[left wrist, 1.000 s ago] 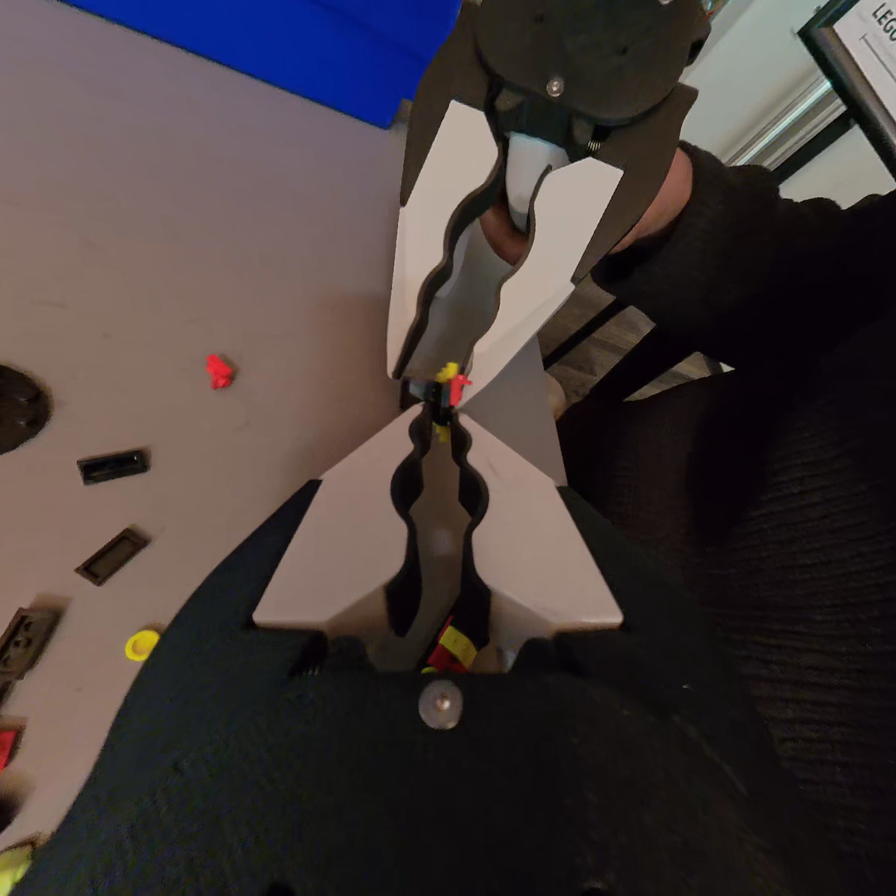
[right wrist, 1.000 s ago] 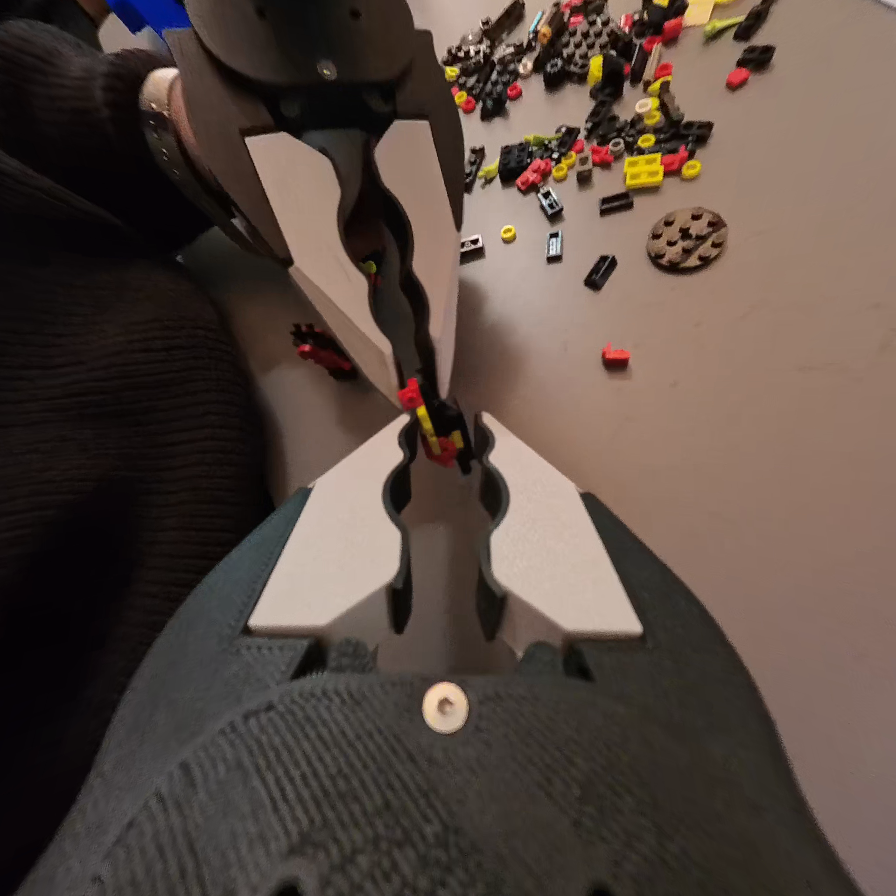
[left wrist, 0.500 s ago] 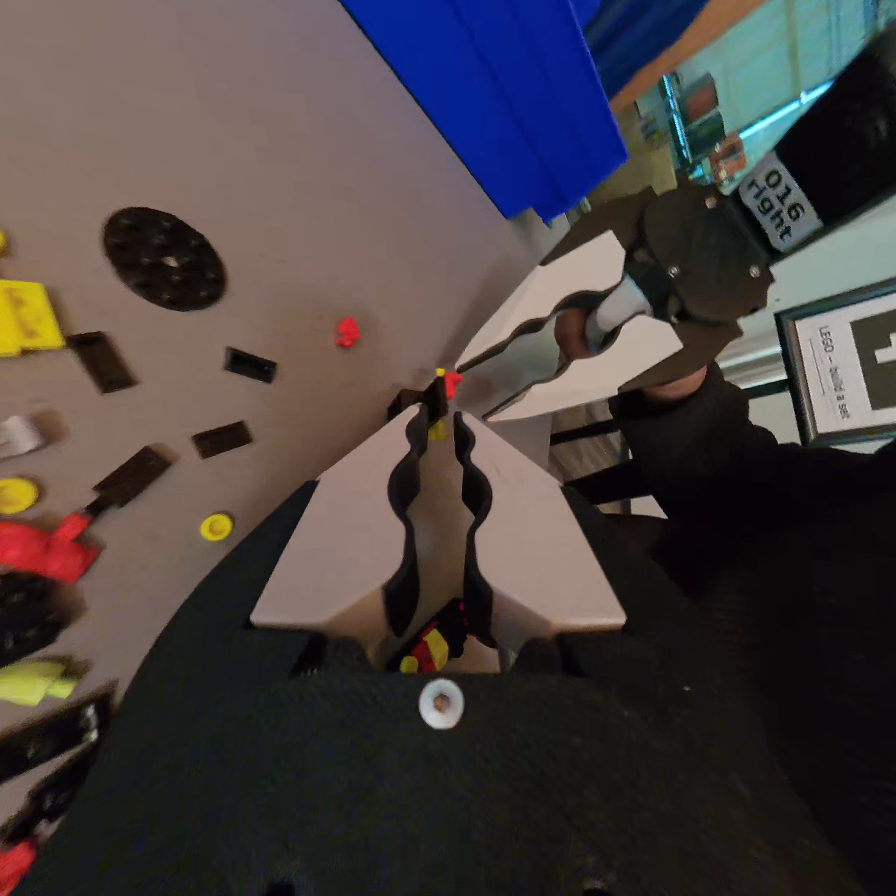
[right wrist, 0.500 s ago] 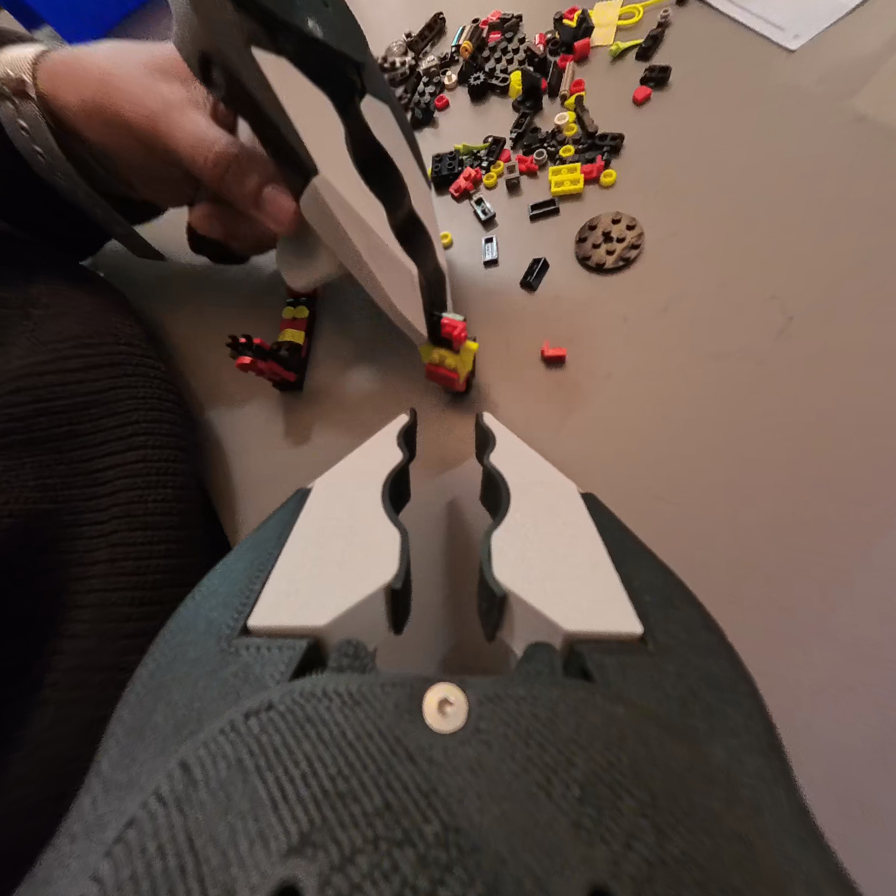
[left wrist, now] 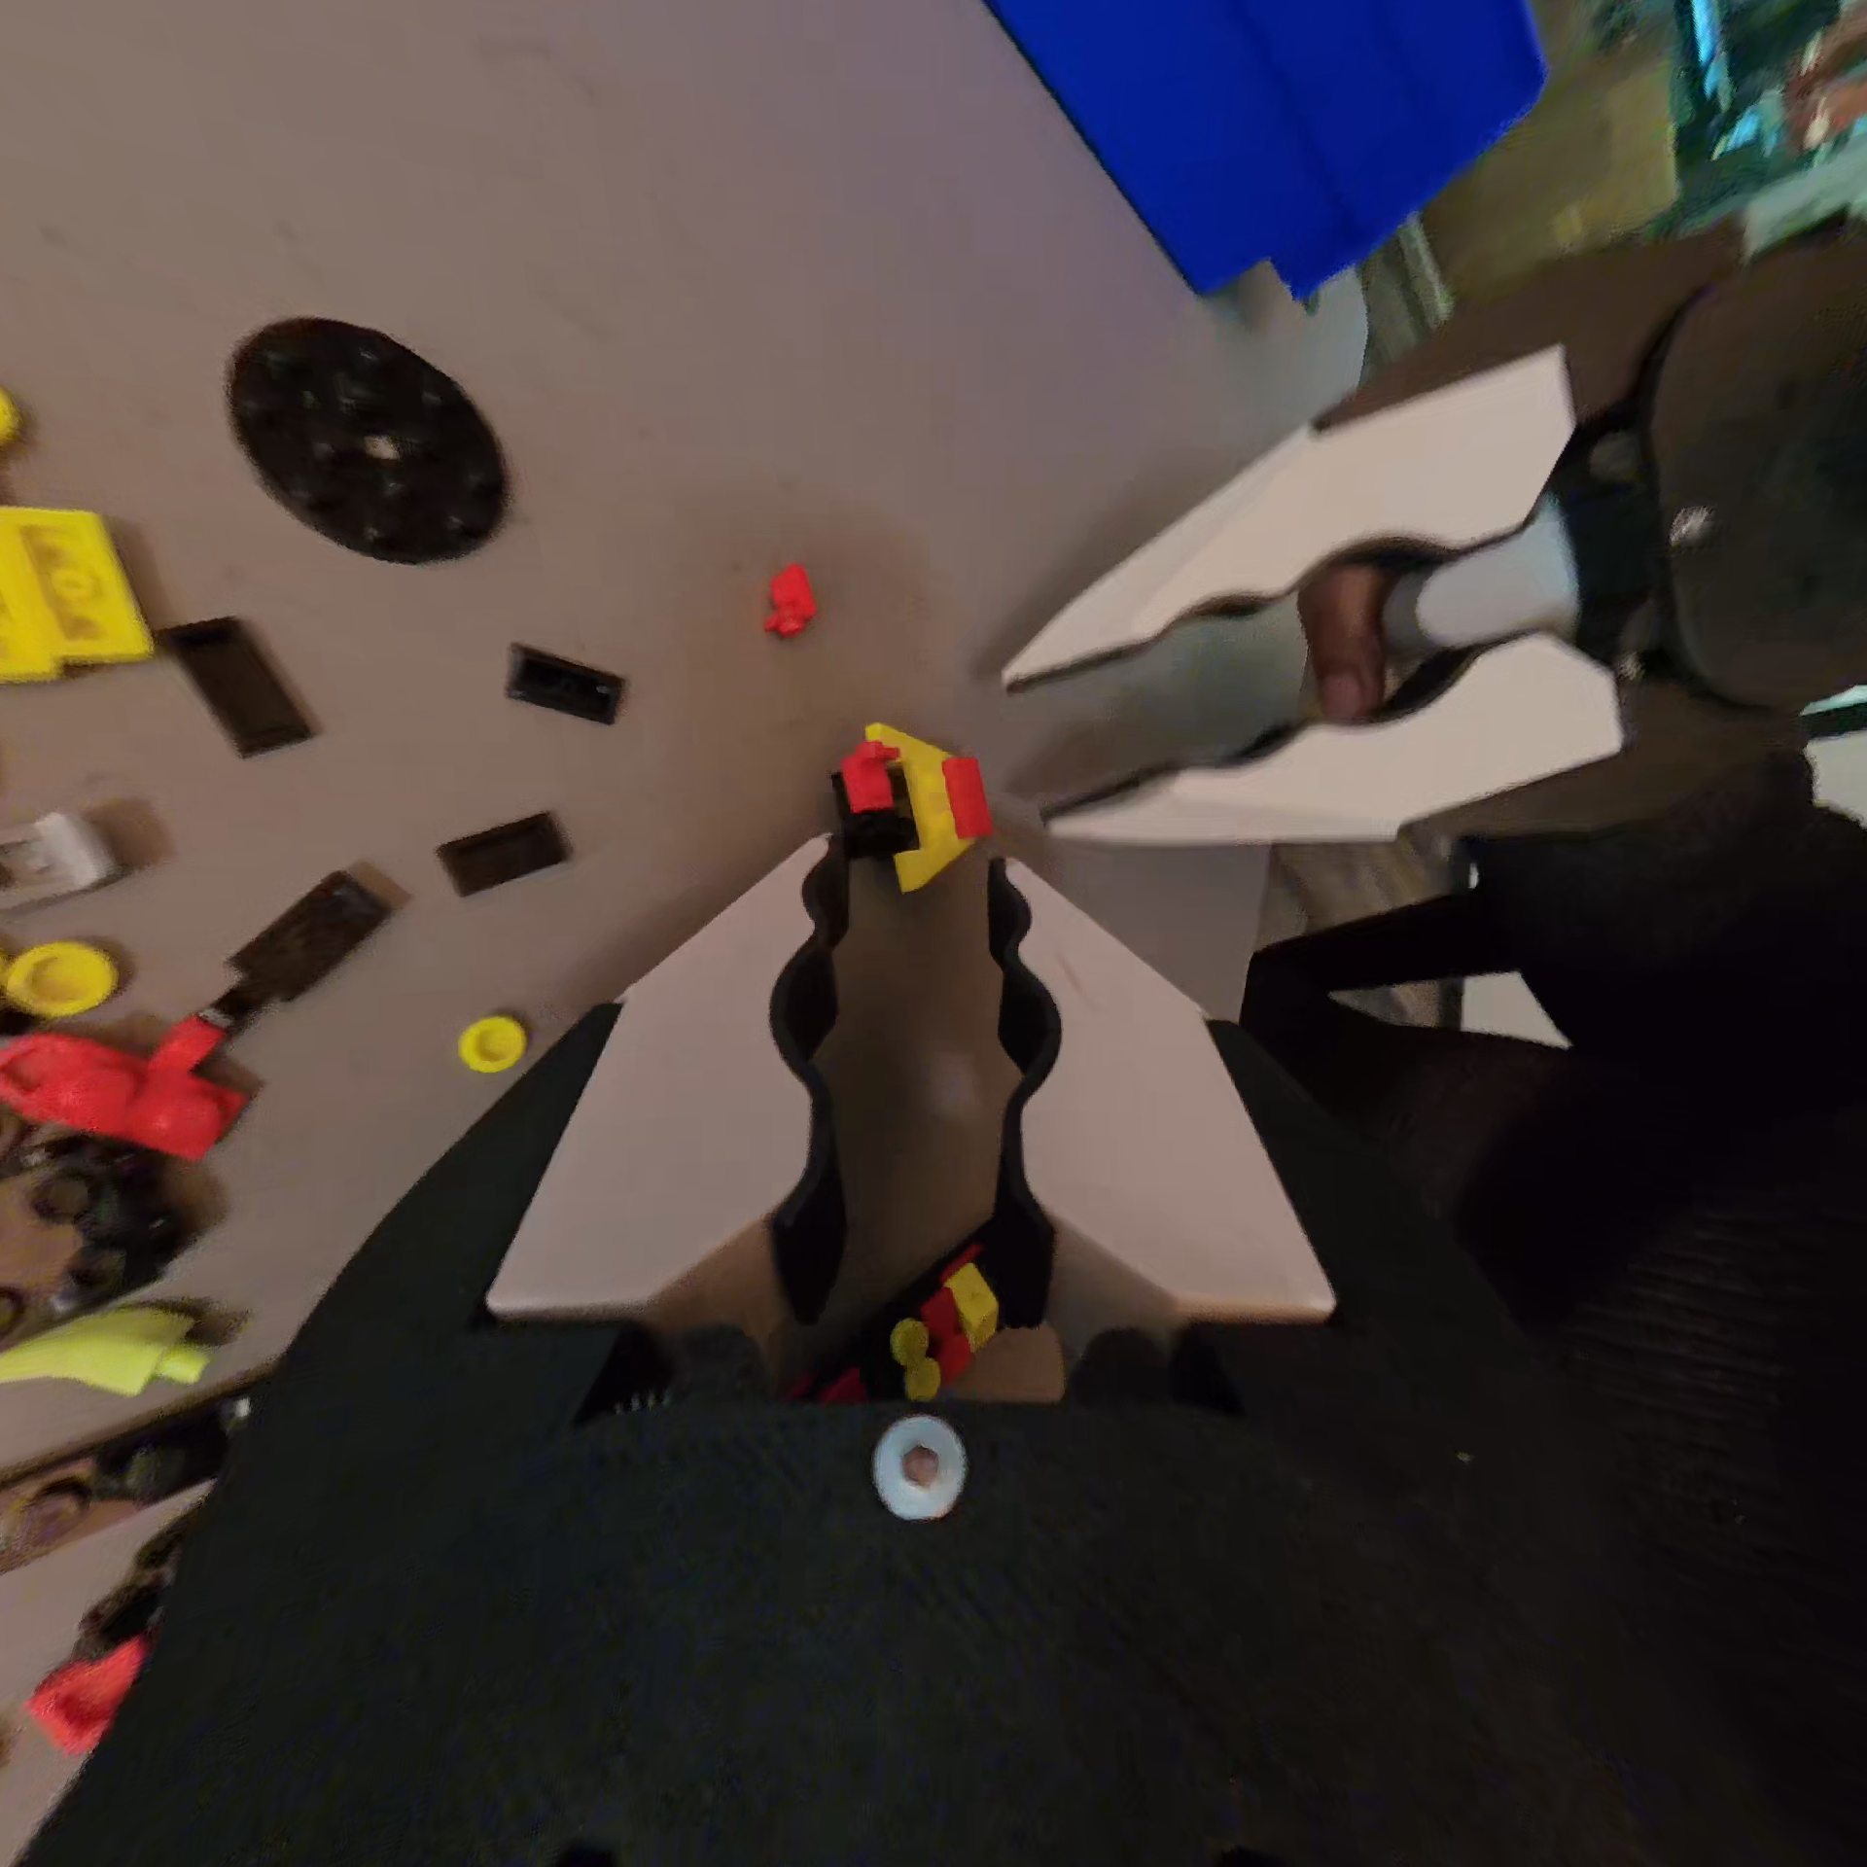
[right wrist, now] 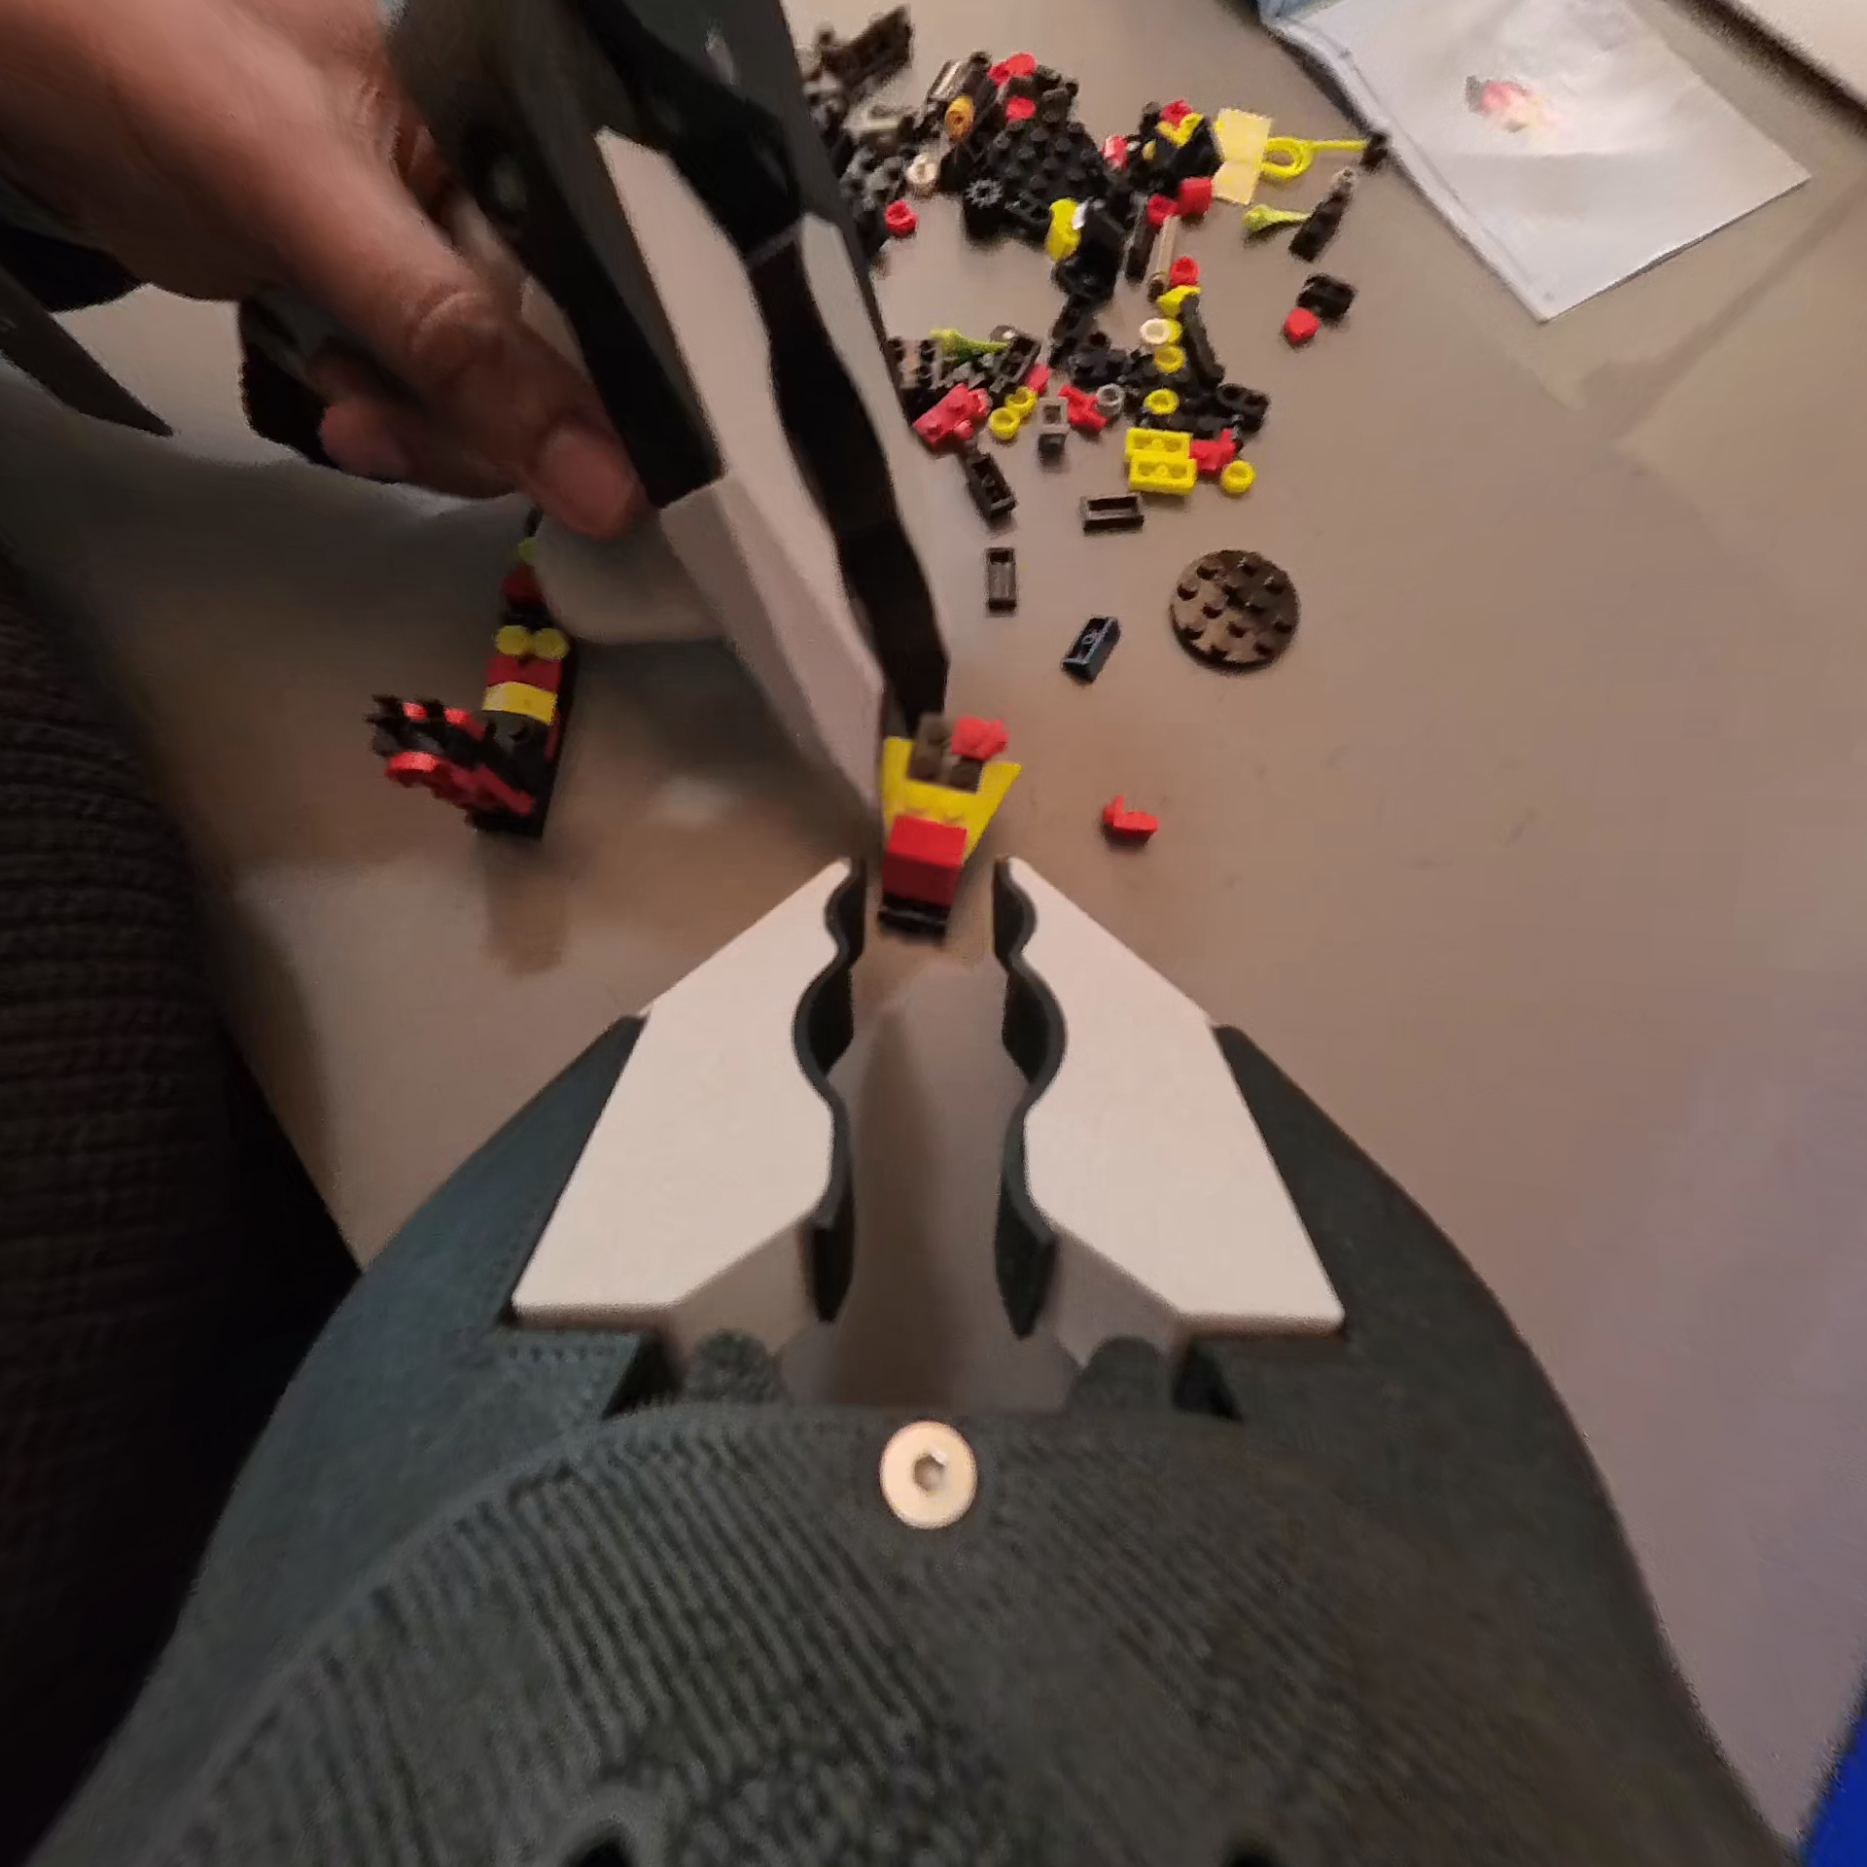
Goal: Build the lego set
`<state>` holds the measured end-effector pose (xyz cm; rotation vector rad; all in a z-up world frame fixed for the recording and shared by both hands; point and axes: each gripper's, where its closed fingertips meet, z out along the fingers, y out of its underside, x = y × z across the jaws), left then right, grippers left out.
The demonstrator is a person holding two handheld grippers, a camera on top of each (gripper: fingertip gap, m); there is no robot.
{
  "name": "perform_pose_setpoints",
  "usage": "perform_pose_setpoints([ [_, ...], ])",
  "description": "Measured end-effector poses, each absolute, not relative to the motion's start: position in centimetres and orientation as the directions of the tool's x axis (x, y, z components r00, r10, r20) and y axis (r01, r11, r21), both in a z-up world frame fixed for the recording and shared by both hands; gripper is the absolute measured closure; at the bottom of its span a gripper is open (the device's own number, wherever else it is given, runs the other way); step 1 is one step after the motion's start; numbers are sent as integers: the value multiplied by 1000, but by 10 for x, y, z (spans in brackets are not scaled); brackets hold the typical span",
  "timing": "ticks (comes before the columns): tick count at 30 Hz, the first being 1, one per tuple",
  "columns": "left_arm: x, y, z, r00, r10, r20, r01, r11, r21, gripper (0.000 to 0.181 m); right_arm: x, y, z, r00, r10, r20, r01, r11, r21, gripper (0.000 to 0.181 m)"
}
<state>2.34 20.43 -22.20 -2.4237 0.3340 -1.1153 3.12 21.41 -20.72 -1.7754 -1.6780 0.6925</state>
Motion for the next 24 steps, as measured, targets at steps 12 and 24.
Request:
perform_pose_setpoints([
  [12,39,200,-222,654,-508,560,-139,-809,-572,142,40,251,-187,223,974,39,567,-96,-818,142],
  [24,15,215,-207,661,-479,578,-15,-779,-627,144,21,260,-221,32,996,-79,670,-80,-738,162],
])
